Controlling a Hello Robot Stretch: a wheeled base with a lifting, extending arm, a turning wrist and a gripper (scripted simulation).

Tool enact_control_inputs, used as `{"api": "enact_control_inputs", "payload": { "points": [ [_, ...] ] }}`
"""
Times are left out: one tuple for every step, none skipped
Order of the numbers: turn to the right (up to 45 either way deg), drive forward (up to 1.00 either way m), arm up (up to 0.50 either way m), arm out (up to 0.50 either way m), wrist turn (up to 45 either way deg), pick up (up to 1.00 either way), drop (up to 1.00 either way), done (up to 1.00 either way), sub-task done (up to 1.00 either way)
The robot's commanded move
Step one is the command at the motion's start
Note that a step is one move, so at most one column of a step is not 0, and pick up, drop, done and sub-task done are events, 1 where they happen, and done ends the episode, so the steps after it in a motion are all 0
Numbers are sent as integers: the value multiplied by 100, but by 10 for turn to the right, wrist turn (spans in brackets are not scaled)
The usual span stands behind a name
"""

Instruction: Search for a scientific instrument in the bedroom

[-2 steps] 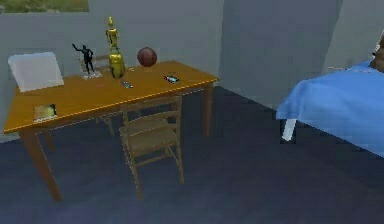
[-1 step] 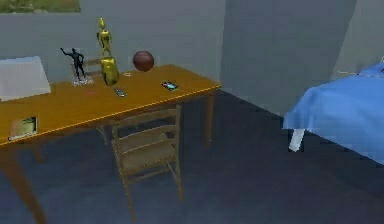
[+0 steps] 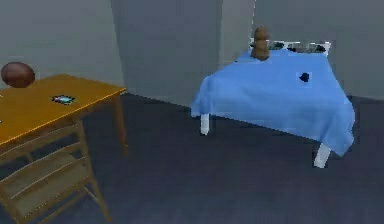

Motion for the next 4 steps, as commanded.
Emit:
{"api": "enact_control_inputs", "payload": {
  "points": [
    [0, 85, 0, 0, 0, 0, 0, 0, 0],
    [-450, 0, 0, 0, 0, 0, 0, 0, 0],
    [-90, 0, 0, 0, 0, 0, 0, 0, 0],
    [0, 0, 0, 0, 0, 0, 0, 100, 0]
  ]
}}
